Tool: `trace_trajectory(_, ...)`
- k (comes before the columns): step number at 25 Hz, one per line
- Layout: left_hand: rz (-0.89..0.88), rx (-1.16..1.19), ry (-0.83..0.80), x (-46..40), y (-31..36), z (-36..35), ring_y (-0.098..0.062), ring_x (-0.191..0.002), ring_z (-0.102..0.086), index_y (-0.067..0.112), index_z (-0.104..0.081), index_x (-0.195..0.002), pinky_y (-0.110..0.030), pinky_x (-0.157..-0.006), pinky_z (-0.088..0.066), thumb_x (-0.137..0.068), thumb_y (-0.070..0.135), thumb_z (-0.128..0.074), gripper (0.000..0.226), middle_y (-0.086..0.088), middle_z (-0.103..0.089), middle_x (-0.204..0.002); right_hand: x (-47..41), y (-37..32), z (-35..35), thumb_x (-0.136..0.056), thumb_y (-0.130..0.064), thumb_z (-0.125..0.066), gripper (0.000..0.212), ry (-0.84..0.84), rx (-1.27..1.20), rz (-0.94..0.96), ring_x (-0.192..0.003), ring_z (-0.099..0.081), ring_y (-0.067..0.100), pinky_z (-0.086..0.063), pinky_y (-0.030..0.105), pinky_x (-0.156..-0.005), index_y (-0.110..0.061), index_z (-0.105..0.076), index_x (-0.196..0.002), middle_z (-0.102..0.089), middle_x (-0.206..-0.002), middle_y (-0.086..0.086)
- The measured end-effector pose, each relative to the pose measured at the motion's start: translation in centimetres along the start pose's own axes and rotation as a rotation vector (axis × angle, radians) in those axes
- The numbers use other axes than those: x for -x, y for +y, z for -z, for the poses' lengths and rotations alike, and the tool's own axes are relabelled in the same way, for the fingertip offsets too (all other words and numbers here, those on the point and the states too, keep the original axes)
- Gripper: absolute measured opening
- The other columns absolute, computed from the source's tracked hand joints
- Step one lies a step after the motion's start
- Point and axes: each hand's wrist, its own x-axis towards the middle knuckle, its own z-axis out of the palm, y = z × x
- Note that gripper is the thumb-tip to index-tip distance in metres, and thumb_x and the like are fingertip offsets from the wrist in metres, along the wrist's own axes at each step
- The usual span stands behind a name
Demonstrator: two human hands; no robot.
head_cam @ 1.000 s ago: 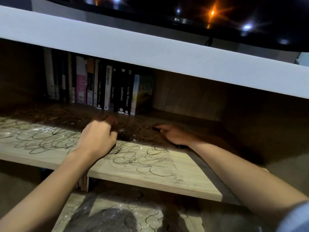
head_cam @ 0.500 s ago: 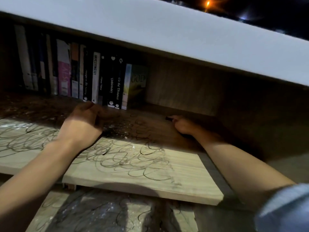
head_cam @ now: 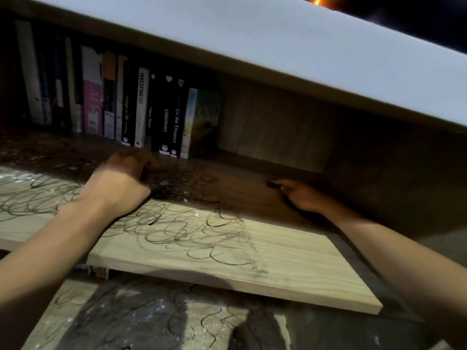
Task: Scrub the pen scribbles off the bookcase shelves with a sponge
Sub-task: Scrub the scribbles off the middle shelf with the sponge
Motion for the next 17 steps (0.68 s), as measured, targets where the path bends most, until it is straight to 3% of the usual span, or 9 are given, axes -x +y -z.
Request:
trace_trajectory(2,0.015,-0.008,-0.018,0.2,0.2,0.1,-0.04,-0.101,-0.061,0.017,-0.066,-0.102,-0.039,-0.083,-0.047,-0.083,0.009,-0.058,0.022,-0.02,-0.066,-0.111,-2.3,-2.1,-1.5,-0.103,-0.016,-0.035,0.038,0.039,0.019,-0.021,-0.117,-0.055,0.031,-0.043,0.027,-0.087,-0.024,-0.05,-0.137,-0.053,-0.137,0.014)
trace_trajectory(6,0.022,-0.009,-0.012,0.2,0.5,0.3,-0.04,-0.098,-0.061,0.014,-0.066,-0.101,-0.038,-0.081,-0.047,-0.085,0.009,-0.058,0.019,-0.02,-0.066,-0.11,0.7,-8.8,-4.5,-0.103,-0.017,-0.038,0.038,-0.06,-0.046,0.268,-0.131,-0.043,0.011,-0.029,0.014,-0.097,-0.029,-0.052,-0.136,-0.046,-0.145,-0.006)
trace_trajectory(8,0.013,0.005,0.0,0.2,0.4,0.3,-0.04,-0.096,-0.061,0.013,-0.066,-0.099,-0.037,-0.079,-0.047,-0.085,0.008,-0.058,0.017,-0.02,-0.066,-0.108,3.9,-7.7,-3.8,-0.103,-0.018,-0.038,0.038,-0.197,-0.047,0.4,-0.127,-0.038,-0.007,-0.024,0.007,-0.101,-0.033,-0.052,-0.134,-0.044,-0.141,-0.022)
trace_trajectory(10,0.005,0.013,0.011,0.2,0.0,0.1,-0.041,-0.094,-0.062,0.014,-0.066,-0.098,-0.037,-0.078,-0.047,-0.084,0.007,-0.059,0.017,-0.021,-0.067,-0.106,5.5,-4.5,-1.6,-0.103,-0.016,-0.038,0.038,-0.218,-0.075,0.39,-0.118,-0.039,-0.02,-0.024,-0.001,-0.098,-0.035,-0.053,-0.132,-0.043,-0.132,-0.03)
trace_trajectory(13,0.01,-0.012,-0.027,0.0,-0.7,-0.3,-0.04,-0.095,-0.062,0.019,-0.065,-0.101,-0.04,-0.082,-0.049,-0.083,0.011,-0.059,0.021,-0.018,-0.068,-0.106,3.5,-0.4,0.8,-0.103,-0.016,-0.038,0.035,-0.028,-0.06,0.141,-0.102,-0.061,-0.003,-0.044,0.011,-0.083,-0.04,-0.052,-0.125,-0.057,-0.129,-0.008)
trace_trajectory(15,0.031,-0.02,-0.05,0.1,-0.9,-0.4,-0.04,-0.096,-0.062,0.023,-0.065,-0.103,-0.04,-0.084,-0.05,-0.083,0.014,-0.059,0.022,-0.019,-0.068,-0.105,1.2,-1.2,0.1,-0.104,-0.017,-0.036,0.037,0.009,0.028,0.018,-0.12,-0.055,0.019,-0.04,0.023,-0.093,-0.033,-0.051,-0.133,-0.051,-0.14,0.006)
trace_trajectory(17,0.047,-0.033,-0.055,0.1,-0.7,-0.4,-0.041,-0.095,-0.062,0.022,-0.065,-0.103,-0.041,-0.082,-0.05,-0.083,0.014,-0.06,0.022,-0.022,-0.067,-0.104,1.9,-4.2,-1.9,-0.103,-0.018,-0.035,0.038,-0.005,-0.005,0.085,-0.127,-0.048,0.028,-0.037,0.026,-0.099,-0.031,-0.05,-0.136,-0.048,-0.143,0.005)
